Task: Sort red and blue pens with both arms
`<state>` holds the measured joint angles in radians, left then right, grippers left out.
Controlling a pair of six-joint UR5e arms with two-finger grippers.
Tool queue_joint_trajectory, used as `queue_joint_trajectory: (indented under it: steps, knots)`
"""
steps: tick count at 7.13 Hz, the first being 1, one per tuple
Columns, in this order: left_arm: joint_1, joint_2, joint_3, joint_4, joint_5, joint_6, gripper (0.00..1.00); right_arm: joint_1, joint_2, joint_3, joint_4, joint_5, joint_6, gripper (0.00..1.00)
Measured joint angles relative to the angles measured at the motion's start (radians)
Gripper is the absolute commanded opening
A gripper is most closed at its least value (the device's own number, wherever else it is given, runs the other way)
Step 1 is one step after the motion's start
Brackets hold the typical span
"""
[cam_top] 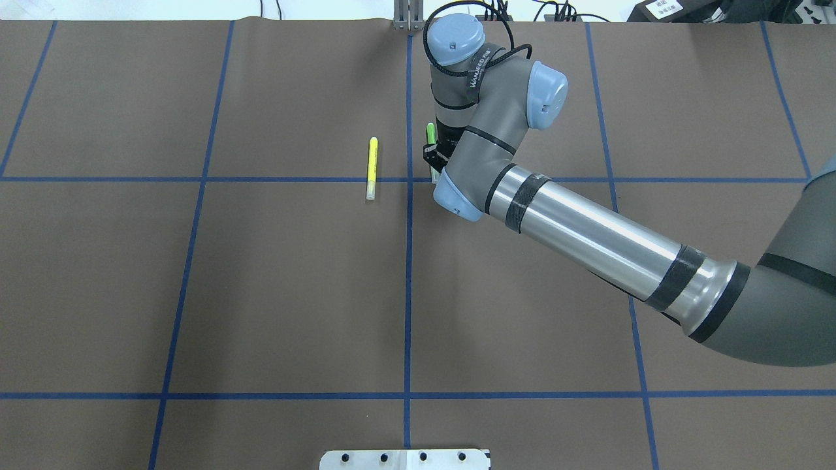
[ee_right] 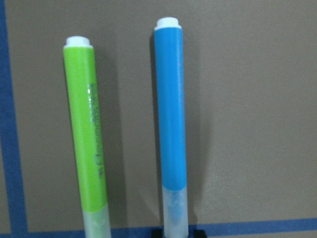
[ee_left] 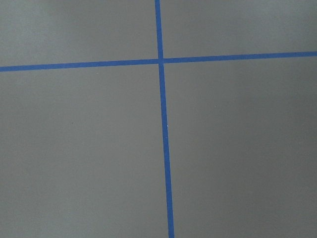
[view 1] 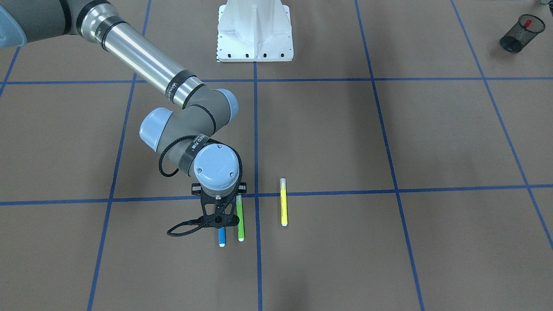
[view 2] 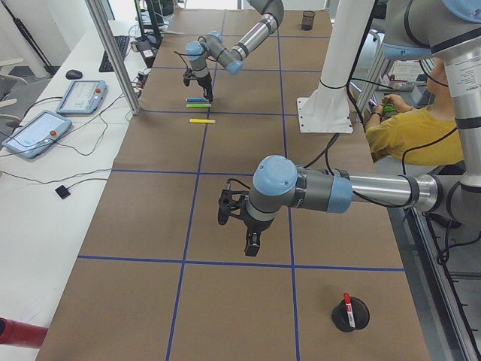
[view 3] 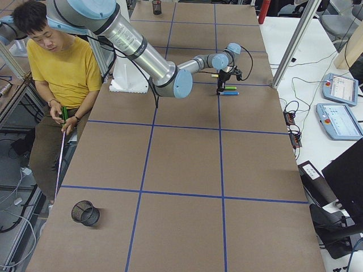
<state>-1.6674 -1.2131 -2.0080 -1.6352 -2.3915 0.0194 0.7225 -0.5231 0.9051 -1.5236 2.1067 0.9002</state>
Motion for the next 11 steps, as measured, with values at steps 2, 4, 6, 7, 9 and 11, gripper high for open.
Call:
queue_joint_trajectory:
  steps: [2, 4, 6, 7, 9, 11]
  knots:
    - [0.000, 0.000, 0.000, 0.000, 0.000, 0.000, 1.00, -0.002, -0.001, 0.000, 0.000, 0.000, -0.002, 0.31]
    - [0.000, 0.000, 0.000, 0.000, 0.000, 0.000, 1.00, -0.002, -0.002, 0.000, -0.001, -0.001, -0.005, 0.20]
    - [0.000, 0.000, 0.000, 0.000, 0.000, 0.000, 1.00, -0.002, -0.004, 0.000, -0.001, 0.000, -0.007, 0.00]
    - [0.000, 0.000, 0.000, 0.000, 0.000, 0.001, 1.00, -0.002, -0.003, 0.002, -0.001, 0.000, -0.009, 0.00]
    - [0.000, 0.000, 0.000, 0.000, 0.000, 0.000, 1.00, 0.002, -0.001, 0.014, -0.001, 0.000, -0.012, 0.26]
    - [0.001, 0.001, 0.004, 0.000, 0.000, -0.001, 1.00, 0.017, -0.002, 0.038, -0.003, 0.004, -0.068, 0.54]
